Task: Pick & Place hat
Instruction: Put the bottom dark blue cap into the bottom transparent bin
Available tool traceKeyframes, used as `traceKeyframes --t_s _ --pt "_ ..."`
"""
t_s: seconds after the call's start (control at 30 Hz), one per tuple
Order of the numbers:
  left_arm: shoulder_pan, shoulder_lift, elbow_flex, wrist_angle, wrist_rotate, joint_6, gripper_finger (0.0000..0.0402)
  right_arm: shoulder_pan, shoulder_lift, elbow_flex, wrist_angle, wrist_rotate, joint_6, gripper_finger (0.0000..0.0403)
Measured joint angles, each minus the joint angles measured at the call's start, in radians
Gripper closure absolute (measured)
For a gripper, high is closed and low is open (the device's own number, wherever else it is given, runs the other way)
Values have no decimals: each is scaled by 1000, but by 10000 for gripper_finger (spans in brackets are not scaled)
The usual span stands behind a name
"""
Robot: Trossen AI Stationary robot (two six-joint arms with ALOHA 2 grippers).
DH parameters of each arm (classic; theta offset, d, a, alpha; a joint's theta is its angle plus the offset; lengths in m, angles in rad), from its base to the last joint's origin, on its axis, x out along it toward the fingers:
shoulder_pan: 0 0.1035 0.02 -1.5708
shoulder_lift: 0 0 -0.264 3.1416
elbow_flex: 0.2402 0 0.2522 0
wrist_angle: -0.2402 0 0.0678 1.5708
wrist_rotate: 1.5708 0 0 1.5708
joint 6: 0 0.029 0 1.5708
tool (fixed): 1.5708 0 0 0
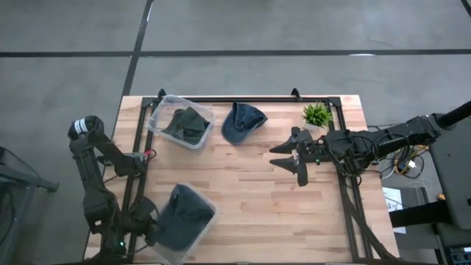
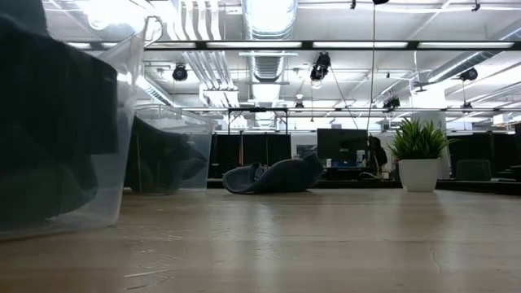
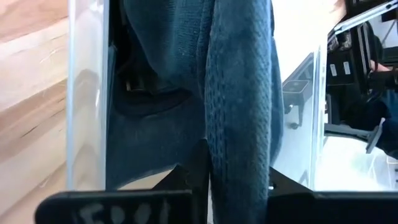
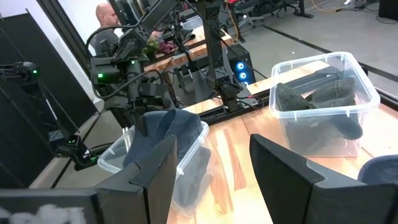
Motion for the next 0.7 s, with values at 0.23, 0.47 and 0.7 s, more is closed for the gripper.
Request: traceKeyframes --t_s 0.23,0.47,0.7 --pt "0 0 0 -3 -2 2 360 0 0 0 0 0 0 207" --pt "0 0 0 -3 -10 3 354 0 0 0 0 0 0 207" --pt "0 0 0 -6 -16 7 313 0 0 0 0 0 0 207"
